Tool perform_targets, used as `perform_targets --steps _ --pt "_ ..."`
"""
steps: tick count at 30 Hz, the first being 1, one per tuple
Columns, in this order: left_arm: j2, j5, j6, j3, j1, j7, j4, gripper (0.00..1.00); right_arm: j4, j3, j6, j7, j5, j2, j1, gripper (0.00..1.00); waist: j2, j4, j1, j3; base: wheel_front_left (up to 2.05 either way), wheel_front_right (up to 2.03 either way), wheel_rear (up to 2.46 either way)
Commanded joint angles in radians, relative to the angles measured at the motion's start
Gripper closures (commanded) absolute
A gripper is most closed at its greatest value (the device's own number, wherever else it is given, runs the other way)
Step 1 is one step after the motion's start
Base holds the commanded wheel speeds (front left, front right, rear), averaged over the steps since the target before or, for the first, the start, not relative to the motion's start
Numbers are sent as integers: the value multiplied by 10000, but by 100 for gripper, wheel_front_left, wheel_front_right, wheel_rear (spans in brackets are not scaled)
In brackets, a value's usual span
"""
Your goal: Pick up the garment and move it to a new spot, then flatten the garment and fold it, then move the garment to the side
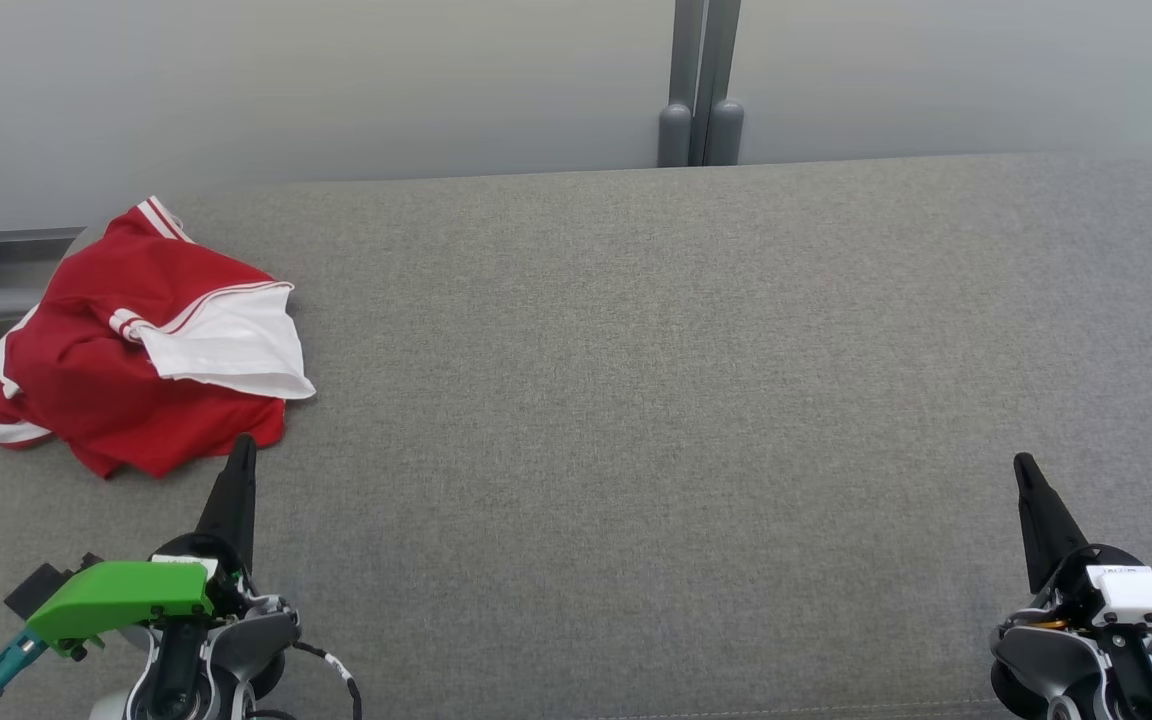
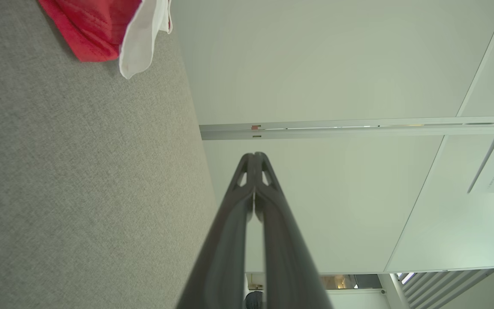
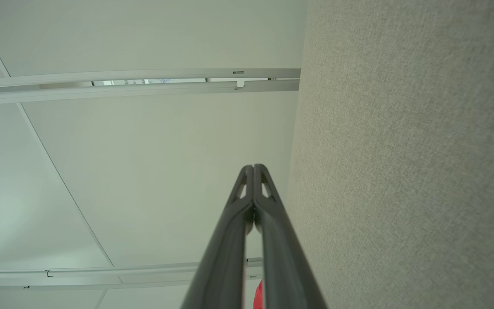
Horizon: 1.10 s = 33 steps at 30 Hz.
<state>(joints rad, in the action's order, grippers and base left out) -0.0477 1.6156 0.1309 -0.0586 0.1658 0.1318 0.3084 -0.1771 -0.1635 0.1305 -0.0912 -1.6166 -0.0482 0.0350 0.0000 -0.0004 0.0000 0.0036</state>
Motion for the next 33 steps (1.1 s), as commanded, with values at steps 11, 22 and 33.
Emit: perform_targets --steps 11,22,33 --pt "35 -39 -7 96 -356 -169 229 0 -267 191 -2 155 79 84 -217 0 0 -9 0 -48 0 0 0" --pt "23 -483 -4 265 -745 -753 77 0 -443 596 -1 676 680 63 -285 0 0 -33 0 -213 0 0 0" --pt "12 -1910 -230 256 -970 -1251 -32 0 -754 779 0 1125 2186 45 -249 0 0 -34 0 -386 0 0 0"
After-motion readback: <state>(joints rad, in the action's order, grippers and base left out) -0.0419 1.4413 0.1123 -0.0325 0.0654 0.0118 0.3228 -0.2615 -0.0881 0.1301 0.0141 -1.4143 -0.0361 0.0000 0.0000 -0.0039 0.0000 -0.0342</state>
